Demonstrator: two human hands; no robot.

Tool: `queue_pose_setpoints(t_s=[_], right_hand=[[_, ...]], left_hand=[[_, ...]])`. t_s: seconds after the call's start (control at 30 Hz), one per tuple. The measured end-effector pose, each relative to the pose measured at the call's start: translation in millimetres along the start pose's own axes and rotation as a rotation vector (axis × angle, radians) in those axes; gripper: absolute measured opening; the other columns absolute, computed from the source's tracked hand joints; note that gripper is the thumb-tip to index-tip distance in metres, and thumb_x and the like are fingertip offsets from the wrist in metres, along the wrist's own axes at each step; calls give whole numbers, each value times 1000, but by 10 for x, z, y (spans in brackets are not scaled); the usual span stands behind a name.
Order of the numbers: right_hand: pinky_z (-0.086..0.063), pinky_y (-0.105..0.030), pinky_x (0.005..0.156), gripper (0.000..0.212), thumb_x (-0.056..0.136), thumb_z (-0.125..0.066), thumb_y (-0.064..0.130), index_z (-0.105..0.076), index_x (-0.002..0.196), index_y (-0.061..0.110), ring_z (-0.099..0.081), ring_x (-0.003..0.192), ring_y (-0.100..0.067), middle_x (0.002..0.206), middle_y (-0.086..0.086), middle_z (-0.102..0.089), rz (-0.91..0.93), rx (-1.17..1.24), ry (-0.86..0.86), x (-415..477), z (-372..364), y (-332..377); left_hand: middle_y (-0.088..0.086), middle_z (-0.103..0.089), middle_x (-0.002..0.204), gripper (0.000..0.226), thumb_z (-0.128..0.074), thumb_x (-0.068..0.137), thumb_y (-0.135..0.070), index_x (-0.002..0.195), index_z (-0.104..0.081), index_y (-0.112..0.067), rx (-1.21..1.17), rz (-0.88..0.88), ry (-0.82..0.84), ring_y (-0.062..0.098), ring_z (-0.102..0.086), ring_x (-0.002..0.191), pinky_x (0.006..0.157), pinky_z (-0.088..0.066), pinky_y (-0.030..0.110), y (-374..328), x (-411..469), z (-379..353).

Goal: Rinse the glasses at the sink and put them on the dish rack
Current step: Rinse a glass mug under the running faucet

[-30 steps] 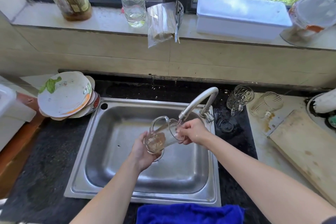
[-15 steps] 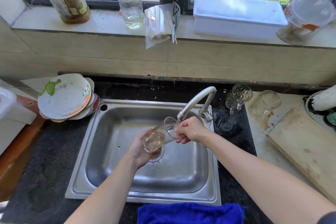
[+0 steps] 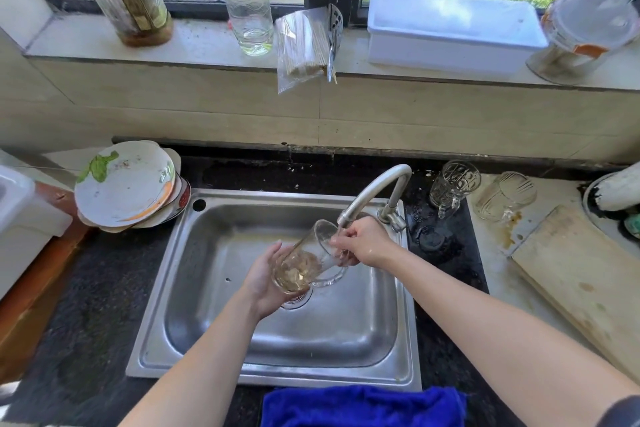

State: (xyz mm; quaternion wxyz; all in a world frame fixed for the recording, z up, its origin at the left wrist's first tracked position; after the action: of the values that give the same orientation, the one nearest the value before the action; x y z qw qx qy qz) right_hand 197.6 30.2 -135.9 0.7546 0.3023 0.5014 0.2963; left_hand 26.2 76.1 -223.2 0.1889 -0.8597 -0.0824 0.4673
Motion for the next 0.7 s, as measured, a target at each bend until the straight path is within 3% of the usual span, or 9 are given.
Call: queue_pose_setpoints(t_s=[0.13, 0.3, 0.4, 0.5, 0.6, 0.7], right_hand=[[-48, -20, 44, 18, 91, -63, 7, -65, 93, -11, -68, 55, -18, 70, -19, -68, -122, 107, 63, -83, -62, -105], [-46, -24, 51, 22, 87, -69, 18, -62, 106, 12, -72, 64, -19, 92, -6, -71, -61, -73, 100, -50, 12, 44], [-47, -22, 47, 7, 90, -68, 17, -63, 90, 13, -71, 63, -23, 79, -4, -69, 18, -61, 83, -14, 41, 149], [-47, -20, 44, 15, 91, -66, 11, -63, 78, 5, -69, 57, -22, 69, -11, -67, -14, -8, 69, -10, 35, 93], [-49, -21, 46, 16, 91, -62, 3, -63, 76, 1, -67, 55, -20, 71, -15, -66, -84, 80, 60, -41, 21, -33], [-51, -22, 47, 10, 91, -63, 6, -65, 87, -3, -68, 56, -19, 80, -19, -69, -118, 49, 98, -72, 6, -61]], left_hand=[[9, -68, 95, 37, -44, 94, -44, 117, -57, -18, 28, -49, -76, 22, -56, 72, 62, -38, 30, 34, -9, 11], [15, -63, 116, 60, -54, 85, -55, 122, -63, -9, 117, 66, -105, 29, -56, 90, 74, -42, 36, 97, 15, 46], [16, -65, 110, 58, -52, 86, -54, 122, -63, -9, 138, 132, -74, 30, -61, 87, 74, -46, 36, 114, 6, 2], [19, -67, 105, 51, -46, 92, -45, 118, -63, -5, -12, 106, 17, 32, -68, 77, 70, -55, 37, 94, -39, -121], [10, -67, 98, 42, -48, 88, -40, 119, -60, -15, -42, 17, -2, 23, -62, 65, 58, -46, 26, 85, -38, -137], [5, -66, 85, 36, -46, 92, -45, 105, -63, -17, 4, 31, -52, 20, -54, 63, 54, -41, 25, 117, -28, -104]])
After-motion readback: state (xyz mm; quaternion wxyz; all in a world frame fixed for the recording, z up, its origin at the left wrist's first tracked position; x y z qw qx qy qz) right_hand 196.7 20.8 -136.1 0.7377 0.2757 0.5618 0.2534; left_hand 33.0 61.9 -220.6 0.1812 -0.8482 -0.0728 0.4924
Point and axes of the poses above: each hand's wrist, its own x-axis towards the middle knuckle, its own z-axis out of the back of the hand, y = z × x, the point moved 8 cm from there along x, towards the middle knuckle
